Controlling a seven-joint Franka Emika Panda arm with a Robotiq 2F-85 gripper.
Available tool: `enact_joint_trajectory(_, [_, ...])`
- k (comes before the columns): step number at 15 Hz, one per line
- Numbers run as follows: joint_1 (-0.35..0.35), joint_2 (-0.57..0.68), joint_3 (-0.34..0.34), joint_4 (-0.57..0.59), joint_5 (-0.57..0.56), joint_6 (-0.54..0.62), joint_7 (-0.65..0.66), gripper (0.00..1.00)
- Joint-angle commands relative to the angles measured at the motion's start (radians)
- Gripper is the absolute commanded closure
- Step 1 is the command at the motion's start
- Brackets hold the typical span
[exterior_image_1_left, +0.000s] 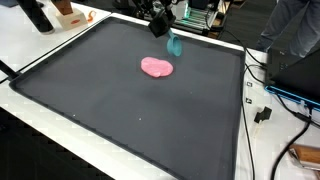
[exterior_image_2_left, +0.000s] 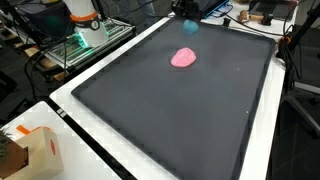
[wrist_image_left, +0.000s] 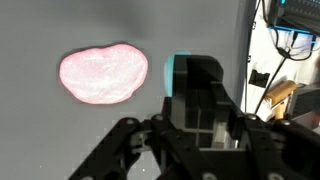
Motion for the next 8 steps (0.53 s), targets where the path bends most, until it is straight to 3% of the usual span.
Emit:
enact_joint_trajectory(1, [0.041, -0.034, 0.041, -0.012, -0.170, 0.044, 0.143, 0.74])
enact_joint_trajectory(8, [0.097, -0.043, 0.107, -0.021, -0.492, 0.175, 0.394, 0.74])
